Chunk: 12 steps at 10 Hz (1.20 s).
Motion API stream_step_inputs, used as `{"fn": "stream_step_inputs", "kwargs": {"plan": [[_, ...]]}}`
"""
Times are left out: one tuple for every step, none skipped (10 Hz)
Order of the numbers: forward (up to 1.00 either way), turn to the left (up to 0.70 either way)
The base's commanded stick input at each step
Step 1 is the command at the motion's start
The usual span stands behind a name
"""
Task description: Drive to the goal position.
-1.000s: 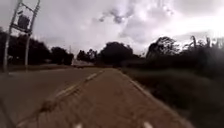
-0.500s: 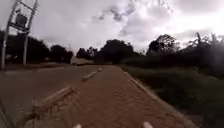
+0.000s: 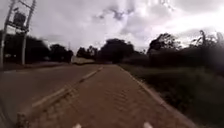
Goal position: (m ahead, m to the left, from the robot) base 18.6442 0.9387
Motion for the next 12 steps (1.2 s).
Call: {"fn": "stream_step_inputs", "kwargs": {"plan": [[0.5,0.0],[0.5,0.0],[0.5,-0.03],[0.5,-0.14],[0.5,-0.25],[0.5,-0.36],[0.5,-0.47],[0.5,-0.5],[0.5,-0.49],[0.5,-0.49],[0.5,-0.48],[0.5,0.0]]}}
